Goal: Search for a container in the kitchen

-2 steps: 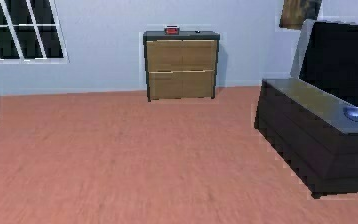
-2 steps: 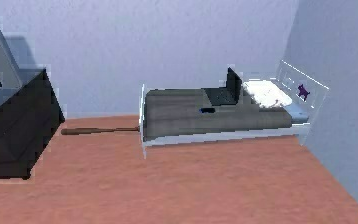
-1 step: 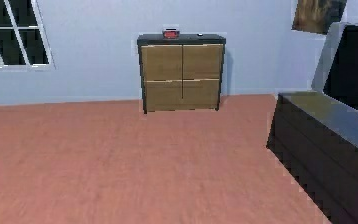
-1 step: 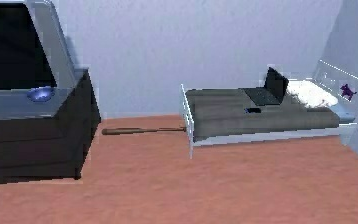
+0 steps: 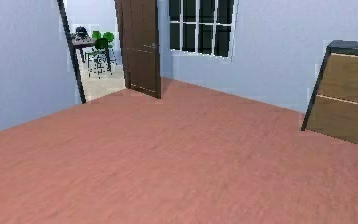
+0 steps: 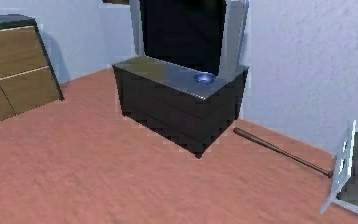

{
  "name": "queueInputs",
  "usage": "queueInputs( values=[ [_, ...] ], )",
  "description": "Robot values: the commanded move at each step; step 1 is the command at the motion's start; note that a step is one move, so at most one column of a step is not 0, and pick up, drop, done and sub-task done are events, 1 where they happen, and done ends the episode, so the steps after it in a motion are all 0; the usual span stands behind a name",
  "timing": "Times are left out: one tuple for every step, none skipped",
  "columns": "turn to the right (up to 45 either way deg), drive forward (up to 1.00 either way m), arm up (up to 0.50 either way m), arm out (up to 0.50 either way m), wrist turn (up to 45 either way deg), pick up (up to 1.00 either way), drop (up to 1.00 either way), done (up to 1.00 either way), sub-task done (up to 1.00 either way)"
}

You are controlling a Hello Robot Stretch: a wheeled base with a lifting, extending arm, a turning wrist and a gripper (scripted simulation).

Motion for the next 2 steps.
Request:
queueInputs(
  values=[
    [-3.0, 0.00, 0.00, 0.00, 0.0, 0.00, 0.00, 0.00, 0.00],
    [0.0, 0.50, 0.00, 0.00, 0.0, 0.00, 0.00, 0.00, 0.00]
  ],
)
